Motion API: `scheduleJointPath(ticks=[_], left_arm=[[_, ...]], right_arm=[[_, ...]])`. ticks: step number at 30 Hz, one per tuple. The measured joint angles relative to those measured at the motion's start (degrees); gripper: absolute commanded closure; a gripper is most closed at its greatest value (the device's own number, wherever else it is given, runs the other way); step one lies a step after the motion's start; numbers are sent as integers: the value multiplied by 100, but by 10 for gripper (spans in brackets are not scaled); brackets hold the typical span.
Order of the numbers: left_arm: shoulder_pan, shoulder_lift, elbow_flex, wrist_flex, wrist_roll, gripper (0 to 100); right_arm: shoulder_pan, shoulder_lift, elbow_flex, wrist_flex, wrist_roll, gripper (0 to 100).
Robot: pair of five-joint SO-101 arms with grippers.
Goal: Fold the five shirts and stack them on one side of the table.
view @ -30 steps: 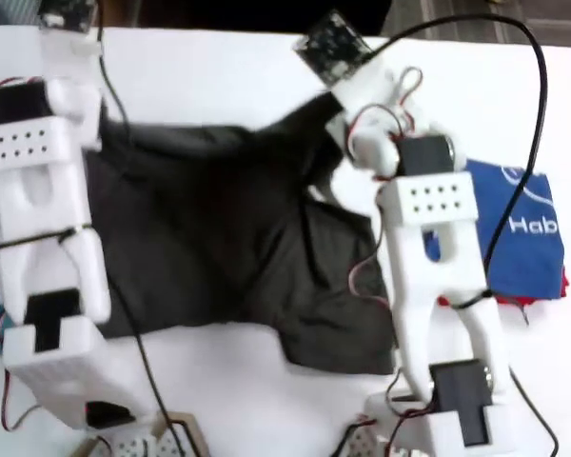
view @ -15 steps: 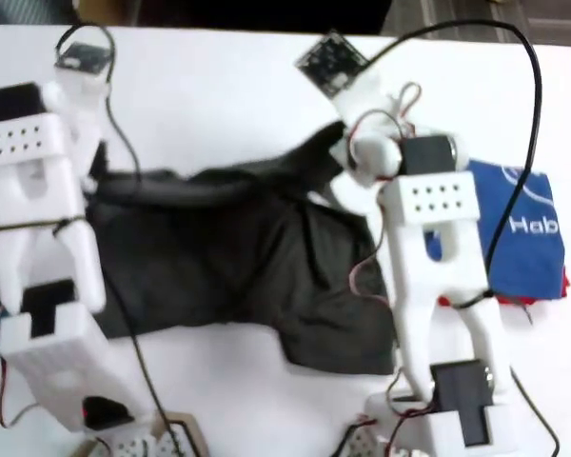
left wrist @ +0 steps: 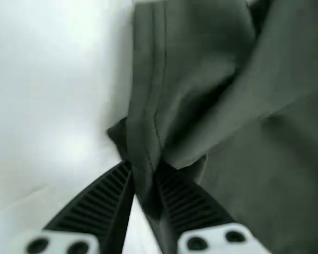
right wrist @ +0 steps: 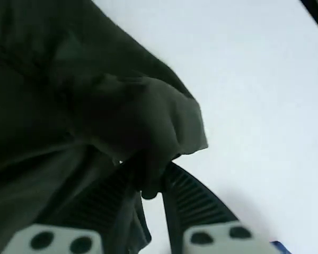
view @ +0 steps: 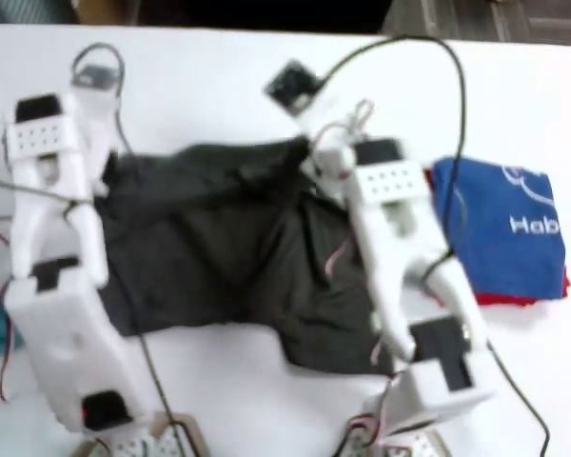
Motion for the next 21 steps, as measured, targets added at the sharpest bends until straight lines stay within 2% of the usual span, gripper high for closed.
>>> scheduleJointPath(ticks=[7, 10, 16, 21], left_arm=[[0, 360, -765, -185, -88, 976], [0, 360, -1134, -123, 220, 975], [-35, 360, -985, 185, 624, 972], [-88, 360, -879, 281, 668, 896]], right_arm=[[-141, 431, 0, -44, 0, 977], [-132, 492, 0, -44, 0, 977], [-132, 633, 0, -44, 0, 977], [-132, 642, 0, -44, 0, 977]])
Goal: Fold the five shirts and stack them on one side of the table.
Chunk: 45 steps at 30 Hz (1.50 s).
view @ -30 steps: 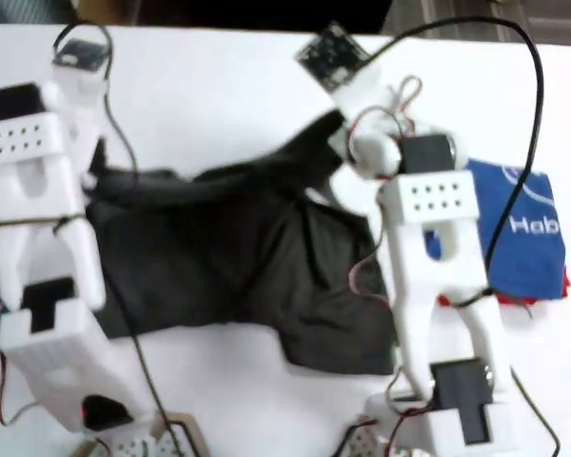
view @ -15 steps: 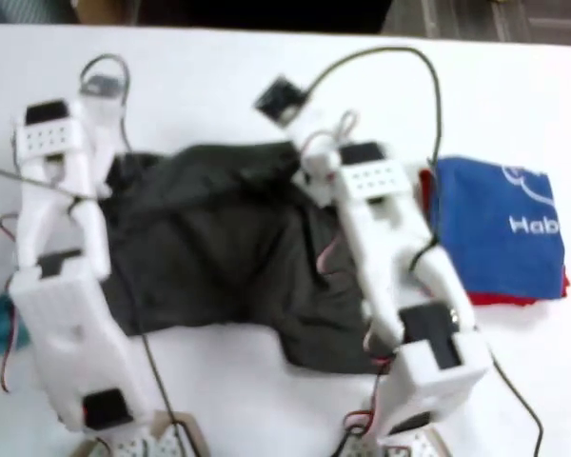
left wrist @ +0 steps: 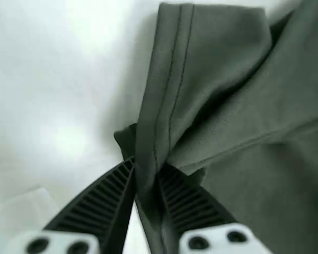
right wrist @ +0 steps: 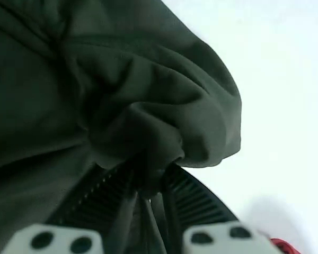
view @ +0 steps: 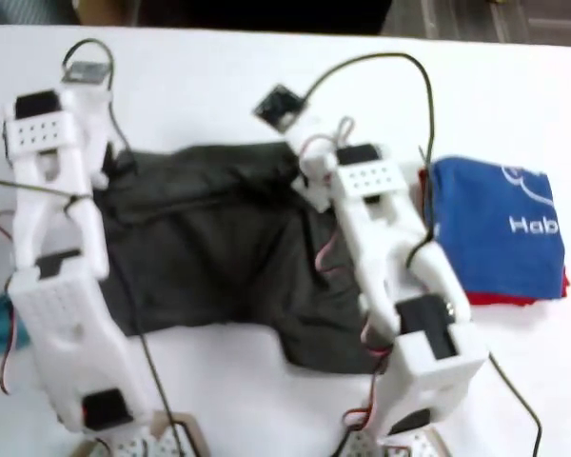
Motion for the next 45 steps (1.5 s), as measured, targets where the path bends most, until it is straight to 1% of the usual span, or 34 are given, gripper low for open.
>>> scheduleJointPath(ticks=[6, 12, 16, 18, 21, 24, 26, 28, 31, 35, 45], left_arm=[[-246, 0, 0, 580, 132, 888], [-527, -44, -9, 853, 132, 888], [-501, -527, 0, 967, -281, 888], [-466, -905, 132, 958, -668, 888], [-308, -1125, 387, 589, -1459, 888], [-264, -1116, 809, -185, -2303, 888], [-273, -1099, 1073, -589, -2760, 888], [-264, -949, 1257, -818, -3068, 888], [-255, -589, 1336, -1037, -3341, 888], [-255, -255, 1354, -1099, -3578, 888], [-255, -114, 1415, -1125, -3596, 888]], right_arm=[[0, 0, 0, 18, 0, 977], [0, 0, 0, 62, 0, 977], [0, 0, 0, 62, 0, 977], [0, 0, 0, 62, 0, 977], [0, 0, 0, 62, 0, 977], [0, 0, 0, 62, 0, 977], [0, 0, 0, 62, 0, 977], [0, 0, 0, 62, 0, 977], [0, 0, 0, 62, 0, 977], [0, 0, 0, 62, 0, 977], [0, 0, -9, 62, 0, 977]])
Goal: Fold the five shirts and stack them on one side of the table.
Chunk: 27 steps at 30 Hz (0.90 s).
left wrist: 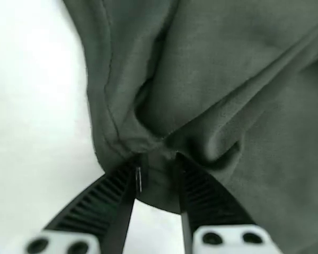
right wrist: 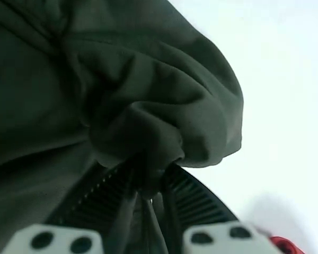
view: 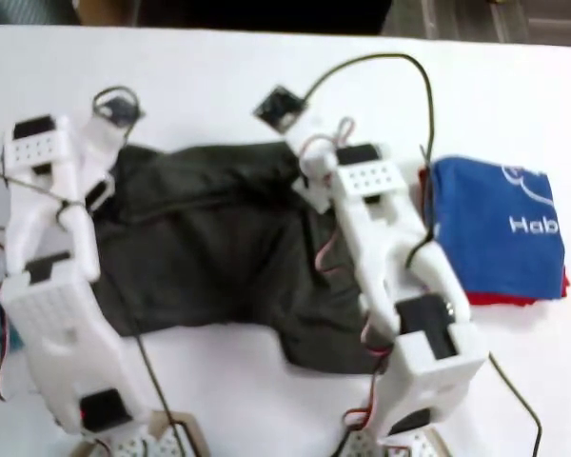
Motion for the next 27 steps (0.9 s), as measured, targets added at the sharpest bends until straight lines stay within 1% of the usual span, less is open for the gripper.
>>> scheduleJointPath(ticks=[10, 11, 13, 14, 15, 17, 21, 23, 27], left_arm=[[-9, 545, 62, -404, -44, 890], [-9, 615, 62, -404, -44, 905], [0, 659, 53, -404, 62, 972], [0, 668, 26, -404, 220, 980], [0, 703, -26, -396, 422, 968], [9, 774, -141, -308, 932, 975], [26, 826, -607, 105, 1670, 974], [62, 862, -914, 378, 2057, 974], [97, 870, -1846, 1275, 2646, 974]], right_arm=[[0, 0, -35, 0, 0, 977], [0, 0, -35, 0, 0, 977], [0, 0, -35, 0, 0, 977], [0, 0, -35, 0, 0, 977], [0, 0, -35, 0, 0, 977], [0, 0, -35, 0, 0, 977], [0, 0, -35, 0, 0, 977], [0, 0, -35, 0, 0, 977], [0, 0, -35, 0, 0, 977]])
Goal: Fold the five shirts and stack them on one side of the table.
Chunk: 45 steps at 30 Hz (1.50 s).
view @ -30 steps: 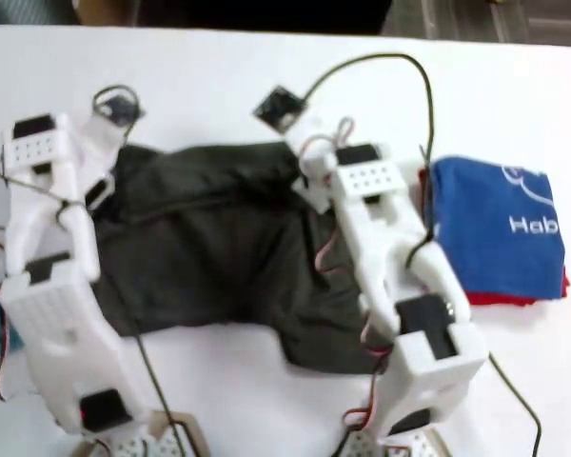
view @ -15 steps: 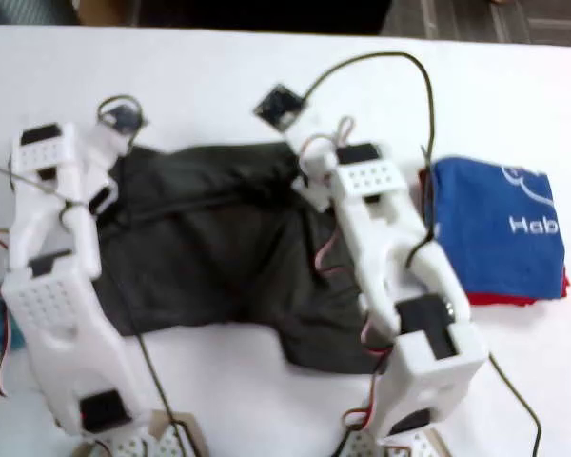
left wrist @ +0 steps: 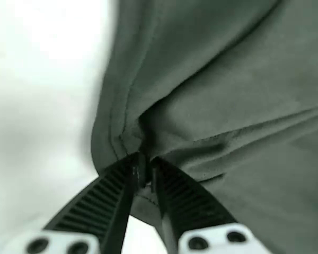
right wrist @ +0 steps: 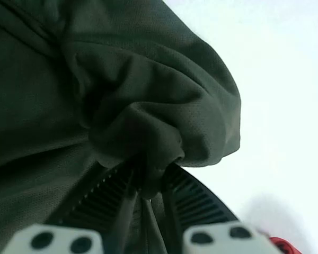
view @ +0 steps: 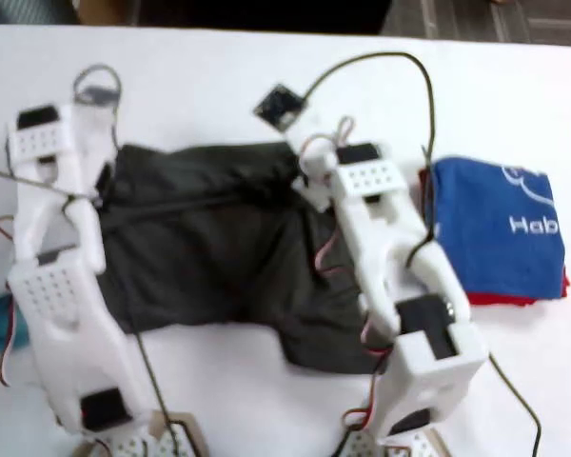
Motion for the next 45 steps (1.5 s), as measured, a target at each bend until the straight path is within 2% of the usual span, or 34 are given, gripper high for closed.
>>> scheduleJointPath(ticks=[3, 10, 20, 30, 36, 45], left_arm=[[70, 0, -870, 668, 167, 974], [18, -97, -1248, 844, 211, 974], [185, -457, -70, 615, 211, 972], [-97, -62, -35, 334, -9, 972], [-316, -62, -26, 158, -308, 898], [-378, -62, -9, 62, -352, 895]], right_arm=[[0, 0, -88, 44, 0, 977], [-18, -440, -712, 545, 0, 977], [-167, -686, -809, 782, 0, 977], [-176, -686, -809, 791, 0, 977], [-176, -686, -809, 791, 0, 977], [-176, -686, -809, 879, 0, 977]])
